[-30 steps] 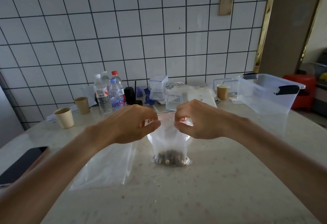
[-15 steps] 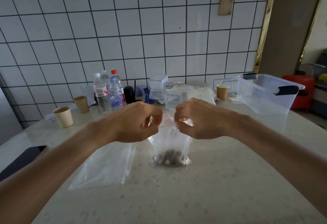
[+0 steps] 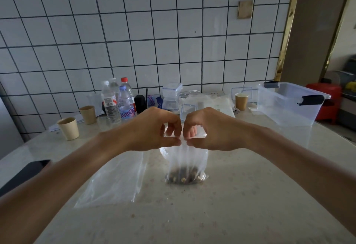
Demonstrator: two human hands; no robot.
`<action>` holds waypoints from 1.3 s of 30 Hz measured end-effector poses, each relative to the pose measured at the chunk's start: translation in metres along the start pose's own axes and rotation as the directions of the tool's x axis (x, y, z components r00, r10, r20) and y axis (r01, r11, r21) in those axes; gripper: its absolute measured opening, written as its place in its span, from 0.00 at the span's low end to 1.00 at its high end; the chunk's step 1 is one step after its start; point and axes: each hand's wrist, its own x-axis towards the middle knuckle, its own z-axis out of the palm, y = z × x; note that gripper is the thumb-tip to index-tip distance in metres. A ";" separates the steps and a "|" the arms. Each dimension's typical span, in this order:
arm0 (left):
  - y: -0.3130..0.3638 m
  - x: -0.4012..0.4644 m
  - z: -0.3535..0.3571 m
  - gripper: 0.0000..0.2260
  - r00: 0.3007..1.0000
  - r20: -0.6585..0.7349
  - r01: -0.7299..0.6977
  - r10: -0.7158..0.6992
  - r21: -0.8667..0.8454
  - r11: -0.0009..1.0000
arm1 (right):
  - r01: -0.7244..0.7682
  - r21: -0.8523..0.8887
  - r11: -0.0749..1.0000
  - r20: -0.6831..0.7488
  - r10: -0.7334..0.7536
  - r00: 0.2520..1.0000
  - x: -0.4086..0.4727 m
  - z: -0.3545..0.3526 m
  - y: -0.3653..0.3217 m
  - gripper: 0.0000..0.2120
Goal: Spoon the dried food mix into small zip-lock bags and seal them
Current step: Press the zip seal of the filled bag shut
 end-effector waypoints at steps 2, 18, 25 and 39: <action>-0.002 0.000 -0.002 0.12 1.000 0.004 -0.021 0.020 0.078 0.997 | -0.003 0.026 1.000 0.003 0.003 1.000 -0.001 -0.002 0.000 0.04; -0.002 -0.003 -0.006 0.12 0.994 0.076 0.088 -0.082 -0.075 0.993 | -0.080 -0.151 0.985 0.075 0.092 0.993 -0.003 -0.010 0.001 0.10; -0.006 -0.004 -0.008 0.12 0.997 0.016 0.075 -0.074 -0.061 0.995 | -0.006 -0.281 0.960 0.069 0.027 0.997 -0.011 -0.017 -0.003 0.09; 0.000 -0.003 -0.011 0.14 0.995 0.076 0.071 -0.059 -0.157 0.985 | 0.002 0.061 0.998 0.069 -0.006 0.998 -0.011 -0.011 -0.003 0.13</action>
